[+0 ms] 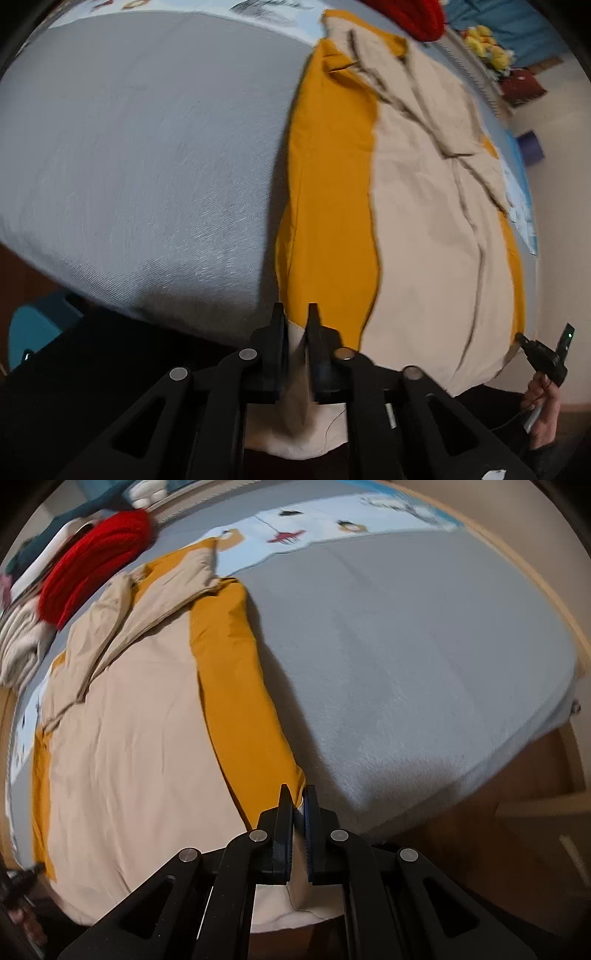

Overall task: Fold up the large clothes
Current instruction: 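Grasp the jacket hem with both tools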

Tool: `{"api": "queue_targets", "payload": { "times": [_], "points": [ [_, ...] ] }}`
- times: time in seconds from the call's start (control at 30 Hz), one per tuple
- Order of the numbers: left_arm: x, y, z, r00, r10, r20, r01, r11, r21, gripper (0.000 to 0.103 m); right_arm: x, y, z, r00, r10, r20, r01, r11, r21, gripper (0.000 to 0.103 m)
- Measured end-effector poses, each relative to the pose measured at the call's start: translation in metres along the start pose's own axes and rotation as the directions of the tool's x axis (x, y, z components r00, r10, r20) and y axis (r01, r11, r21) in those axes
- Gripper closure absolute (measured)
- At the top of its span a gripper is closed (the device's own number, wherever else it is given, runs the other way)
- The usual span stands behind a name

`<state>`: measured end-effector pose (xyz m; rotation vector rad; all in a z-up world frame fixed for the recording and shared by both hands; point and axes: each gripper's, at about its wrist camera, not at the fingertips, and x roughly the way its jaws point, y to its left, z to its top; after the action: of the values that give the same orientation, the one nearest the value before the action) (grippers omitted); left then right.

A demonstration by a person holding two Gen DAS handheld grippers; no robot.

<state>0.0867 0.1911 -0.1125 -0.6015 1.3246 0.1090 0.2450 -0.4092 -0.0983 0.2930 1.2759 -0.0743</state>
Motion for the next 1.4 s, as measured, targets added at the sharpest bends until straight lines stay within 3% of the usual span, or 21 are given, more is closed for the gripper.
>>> {"api": "queue_targets", "payload": {
  "times": [0.13,0.23,0.47,0.5,0.53,0.57,0.63,0.7,0.93,1.17,1.4],
  "points": [
    [0.017,0.001,0.003,0.997,0.071,-0.043,-0.071,0.997,0.016,0.073,0.033,0.001,-0.005,0.991,-0.055,-0.12,0.054,0.998,-0.014,0.088],
    [0.023,-0.001,0.004,0.992,0.114,-0.051,-0.113,0.993,0.031,0.071,0.042,0.005,-0.004,0.985,-0.1,-0.144,0.093,0.994,-0.056,0.071],
    [0.029,-0.004,0.004,0.989,0.146,-0.031,-0.144,0.987,0.07,0.071,0.045,0.016,-0.005,0.982,-0.133,-0.136,0.119,0.987,-0.103,0.066],
    [0.03,-0.006,0.004,0.988,0.153,-0.027,-0.15,0.985,0.083,0.074,0.045,0.019,-0.006,0.981,-0.14,-0.133,0.124,0.985,-0.123,0.066],
    [0.03,-0.007,0.003,0.988,0.15,-0.027,-0.147,0.985,0.094,0.085,0.044,0.022,-0.008,0.981,-0.142,-0.131,0.124,0.982,-0.142,0.069],
    [0.031,-0.01,0.003,0.99,0.138,-0.033,-0.134,0.986,0.102,0.09,0.043,0.027,-0.01,0.982,-0.138,-0.129,0.116,0.98,-0.164,0.081],
    [0.027,-0.014,0.002,0.989,0.144,-0.02,-0.141,0.983,0.116,0.096,0.038,0.028,-0.012,0.984,-0.135,-0.119,0.113,0.979,-0.171,0.093],
    [0.016,-0.021,-0.001,0.99,0.139,0.01,-0.139,0.981,0.138,0.098,0.025,0.027,-0.013,0.99,-0.1,-0.102,0.085,0.986,-0.142,0.097],
    [-0.052,-0.048,-0.012,0.991,-0.003,0.135,-0.026,0.976,0.214,0.1,-0.049,0.025,-0.011,0.998,0.057,0.032,-0.052,0.989,-0.14,0.099],
    [-0.11,-0.056,-0.007,0.973,-0.138,0.186,0.09,0.965,0.247,0.101,-0.125,0.025,-0.013,0.962,0.235,0.141,-0.219,0.968,-0.12,0.1],
    [-0.161,-0.046,-0.024,0.953,-0.255,0.166,0.203,0.939,0.278,0.101,-0.186,0.009,-0.028,0.928,0.312,0.206,-0.282,0.946,-0.162,0.1]
  ]
}}
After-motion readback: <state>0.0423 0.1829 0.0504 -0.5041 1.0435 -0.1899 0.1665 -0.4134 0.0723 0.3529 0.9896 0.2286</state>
